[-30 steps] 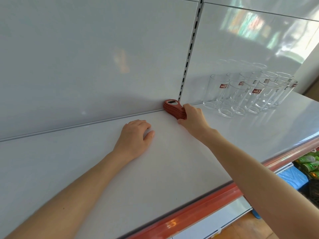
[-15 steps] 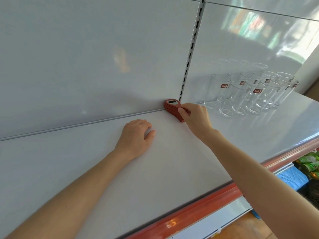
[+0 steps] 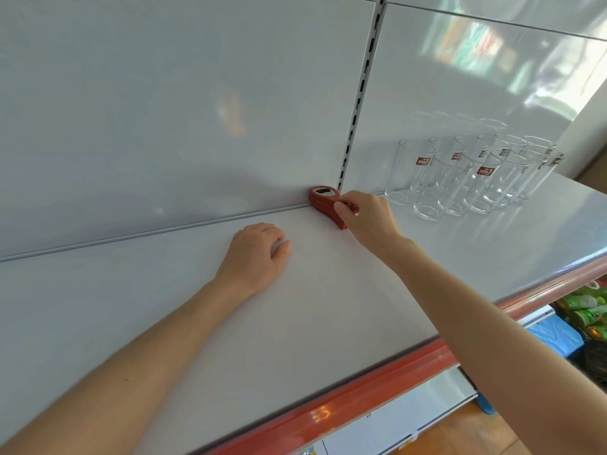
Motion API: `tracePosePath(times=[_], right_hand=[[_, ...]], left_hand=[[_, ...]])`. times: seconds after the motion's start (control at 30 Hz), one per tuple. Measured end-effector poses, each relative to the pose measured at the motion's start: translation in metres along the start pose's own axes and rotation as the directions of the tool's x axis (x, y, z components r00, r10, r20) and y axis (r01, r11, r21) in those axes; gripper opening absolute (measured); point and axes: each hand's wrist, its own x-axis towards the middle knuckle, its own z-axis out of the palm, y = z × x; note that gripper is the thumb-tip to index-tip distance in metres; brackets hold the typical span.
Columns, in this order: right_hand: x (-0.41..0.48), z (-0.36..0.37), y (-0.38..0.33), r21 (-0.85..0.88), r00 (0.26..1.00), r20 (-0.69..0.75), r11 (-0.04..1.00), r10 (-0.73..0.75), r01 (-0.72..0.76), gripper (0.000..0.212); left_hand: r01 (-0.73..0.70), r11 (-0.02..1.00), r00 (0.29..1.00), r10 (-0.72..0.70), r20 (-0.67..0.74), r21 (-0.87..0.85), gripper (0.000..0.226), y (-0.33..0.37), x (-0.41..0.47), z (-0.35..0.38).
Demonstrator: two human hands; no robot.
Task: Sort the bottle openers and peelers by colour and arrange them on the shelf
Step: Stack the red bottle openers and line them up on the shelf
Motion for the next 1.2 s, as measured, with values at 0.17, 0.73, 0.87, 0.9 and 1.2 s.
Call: tracePosePath(times=[0.17, 0.73, 0.87, 0.9, 1.2], right_hand=[[-0.006, -0.012, -0.012, -0.118, 0.998, 0.026, 0.991, -0.065, 0.068, 0.03], [-0.08, 0.101, -0.253, 0.109, 0.761, 0.308, 0.816, -0.571, 0.568, 0.042], [-0.128, 0.152, -0.34, 0.166, 0.668, 0.354, 0.746, -0.655, 0.645, 0.042], [-0.142, 0.164, -0.361, 0.185, 0.64, 0.366, 0.727, -0.676, 0.662, 0.042], [-0.241, 0.246, -0.512, 0.321, 0.482, 0.41, 0.618, -0.774, 0.718, 0.039]], left_hand=[[0.011, 1.0, 1.0, -0.011, -0.008, -0.01, 0.048, 0.005, -0.001, -0.013], [0.316, 0.843, 0.946, -0.248, -0.208, 0.435, 0.061, -0.09, -0.247, -0.227], [0.48, 0.778, 0.876, -0.399, -0.272, 0.404, 0.058, -0.126, -0.336, -0.279], [0.518, 0.763, 0.852, -0.421, -0.311, 0.386, 0.054, -0.134, -0.358, -0.293], [0.67, 0.674, 0.722, -0.497, -0.481, 0.31, 0.037, -0.204, -0.492, -0.367]])
